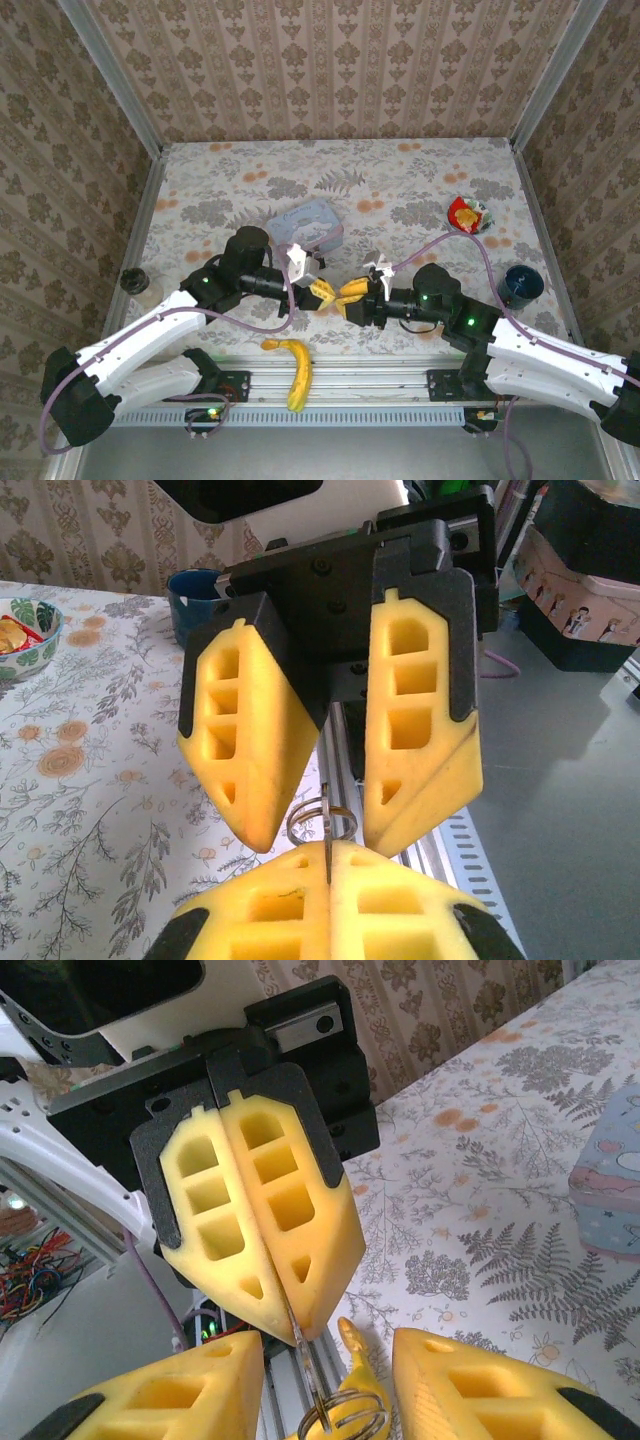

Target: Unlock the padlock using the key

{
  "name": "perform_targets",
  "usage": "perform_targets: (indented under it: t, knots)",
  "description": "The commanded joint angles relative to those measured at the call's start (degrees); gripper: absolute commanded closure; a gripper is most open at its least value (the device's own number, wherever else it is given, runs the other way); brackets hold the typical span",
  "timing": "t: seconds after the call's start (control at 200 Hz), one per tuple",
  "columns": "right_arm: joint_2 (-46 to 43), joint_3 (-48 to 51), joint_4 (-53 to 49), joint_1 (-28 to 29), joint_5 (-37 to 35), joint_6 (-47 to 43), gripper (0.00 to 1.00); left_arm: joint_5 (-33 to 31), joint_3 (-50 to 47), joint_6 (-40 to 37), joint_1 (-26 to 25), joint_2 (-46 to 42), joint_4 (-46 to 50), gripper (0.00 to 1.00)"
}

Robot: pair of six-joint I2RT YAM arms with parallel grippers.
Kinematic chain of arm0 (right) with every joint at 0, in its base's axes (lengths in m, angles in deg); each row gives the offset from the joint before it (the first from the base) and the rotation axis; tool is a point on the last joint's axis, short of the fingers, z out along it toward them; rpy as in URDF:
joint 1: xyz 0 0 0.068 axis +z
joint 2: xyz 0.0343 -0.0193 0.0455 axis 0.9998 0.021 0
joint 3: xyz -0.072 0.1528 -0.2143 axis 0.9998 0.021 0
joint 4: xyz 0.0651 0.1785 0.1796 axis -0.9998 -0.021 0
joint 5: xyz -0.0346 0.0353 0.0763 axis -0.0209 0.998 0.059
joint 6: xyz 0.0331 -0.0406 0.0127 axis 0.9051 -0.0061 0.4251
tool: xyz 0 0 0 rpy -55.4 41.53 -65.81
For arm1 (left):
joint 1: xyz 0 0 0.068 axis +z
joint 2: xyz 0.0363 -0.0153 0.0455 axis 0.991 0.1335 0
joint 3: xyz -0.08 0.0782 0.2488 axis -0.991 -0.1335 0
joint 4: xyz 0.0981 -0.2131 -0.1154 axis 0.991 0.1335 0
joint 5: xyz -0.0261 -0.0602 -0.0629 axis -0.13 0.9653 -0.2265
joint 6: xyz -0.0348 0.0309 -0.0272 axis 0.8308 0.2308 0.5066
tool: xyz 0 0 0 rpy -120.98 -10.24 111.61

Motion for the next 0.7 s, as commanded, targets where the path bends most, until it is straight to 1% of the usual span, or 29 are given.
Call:
perform_targets:
  t: [0.0, 0.11, 0.335, 0.415, 0.515, 0.695]
  knots:
    - [-0.1, -2.3, 0.1, -0.4, -0.8, -0.3, 0.6, 2.2, -0.3, 0.8, -0.5, -1.0, -1.6, 1.0]
    - [-0.5, -2.3, -0.3, -0.5, -0.3, -0.7, 0.58, 2.0, -0.5, 0.9, -0.6, -1.4, -1.6, 1.0]
    - [0.3, -3.8, -1.7, -0.5, 3.2, -1.7, 0.6, 1.2, -0.6, 1.3, -0.6, -1.4, -2.2, 1.0]
    - [1.2, -4.4, -2.3, -0.6, 3.6, -1.9, 0.62, 1.1, -0.6, 1.4, -0.5, -1.2, -2.2, 1.0]
    - [1.7, -4.8, -2.3, -0.6, 3.4, -2.2, 0.68, 1.0, -0.6, 1.4, -0.6, -1.0, -2.3, 1.0]
    - [1.0, -4.5, -3.2, -0.8, 1.9, -2.7, 0.69, 0.6, -0.6, 1.5, -0.6, -1.4, -2.2, 1.0]
